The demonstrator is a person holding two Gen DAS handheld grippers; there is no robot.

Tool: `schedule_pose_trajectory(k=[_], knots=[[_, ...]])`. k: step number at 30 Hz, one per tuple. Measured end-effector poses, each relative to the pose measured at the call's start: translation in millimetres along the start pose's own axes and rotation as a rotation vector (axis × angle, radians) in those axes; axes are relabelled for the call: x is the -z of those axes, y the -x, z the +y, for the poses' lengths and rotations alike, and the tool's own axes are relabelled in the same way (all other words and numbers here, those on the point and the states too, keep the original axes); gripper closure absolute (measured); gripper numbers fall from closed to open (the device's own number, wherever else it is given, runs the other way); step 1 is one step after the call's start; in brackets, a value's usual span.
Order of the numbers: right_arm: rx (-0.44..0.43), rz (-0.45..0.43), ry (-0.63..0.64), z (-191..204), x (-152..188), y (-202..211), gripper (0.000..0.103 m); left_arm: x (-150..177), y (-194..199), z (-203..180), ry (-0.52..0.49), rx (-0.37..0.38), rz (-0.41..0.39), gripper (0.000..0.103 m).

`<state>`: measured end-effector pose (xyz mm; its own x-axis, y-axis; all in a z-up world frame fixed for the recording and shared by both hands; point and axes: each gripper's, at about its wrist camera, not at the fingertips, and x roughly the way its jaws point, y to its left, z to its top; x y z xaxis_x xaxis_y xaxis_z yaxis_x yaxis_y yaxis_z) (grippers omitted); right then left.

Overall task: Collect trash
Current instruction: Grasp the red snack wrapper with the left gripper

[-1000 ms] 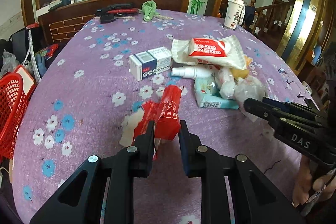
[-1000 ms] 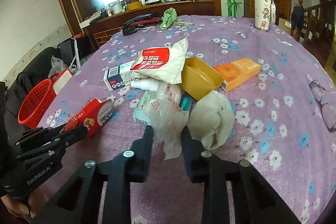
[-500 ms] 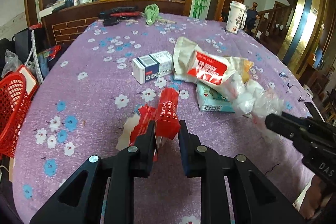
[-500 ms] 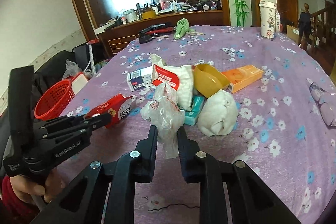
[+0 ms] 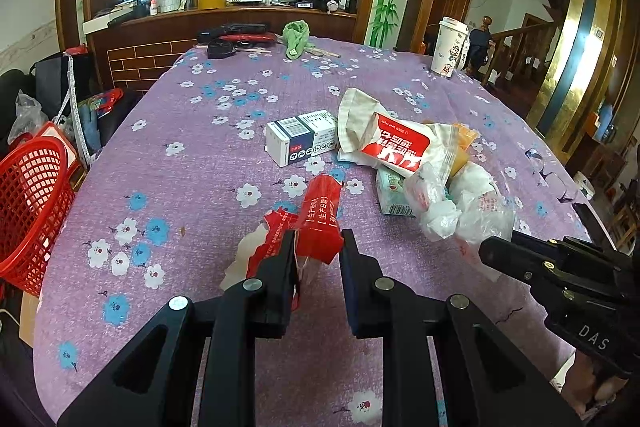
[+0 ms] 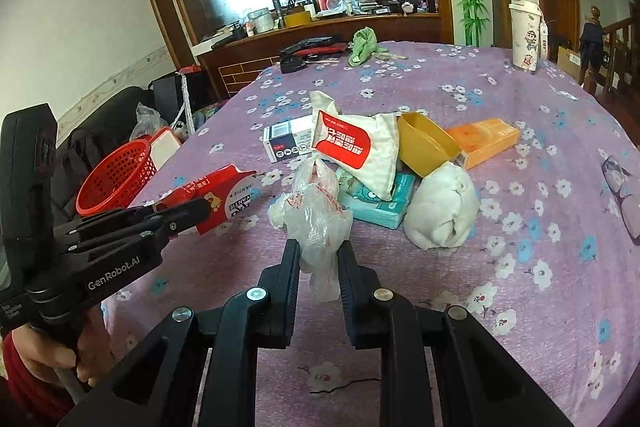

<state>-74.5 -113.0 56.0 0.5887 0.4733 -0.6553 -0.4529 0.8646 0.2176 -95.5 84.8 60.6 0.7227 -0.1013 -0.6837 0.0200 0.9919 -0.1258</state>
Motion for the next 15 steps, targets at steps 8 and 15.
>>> schedule_pose_trajectory(k=[8, 15], knots=[[0.003, 0.012, 0.002, 1.9, 0.1, -1.2, 0.083, 1.9, 4.4, 0.4, -0.002, -0.001, -0.002, 0.083], [0.006, 0.019, 0.003, 2.4, 0.2, -1.0, 0.083, 1.7, 5.1, -0.2, -0.003, -0.002, -0.003, 0.083]])
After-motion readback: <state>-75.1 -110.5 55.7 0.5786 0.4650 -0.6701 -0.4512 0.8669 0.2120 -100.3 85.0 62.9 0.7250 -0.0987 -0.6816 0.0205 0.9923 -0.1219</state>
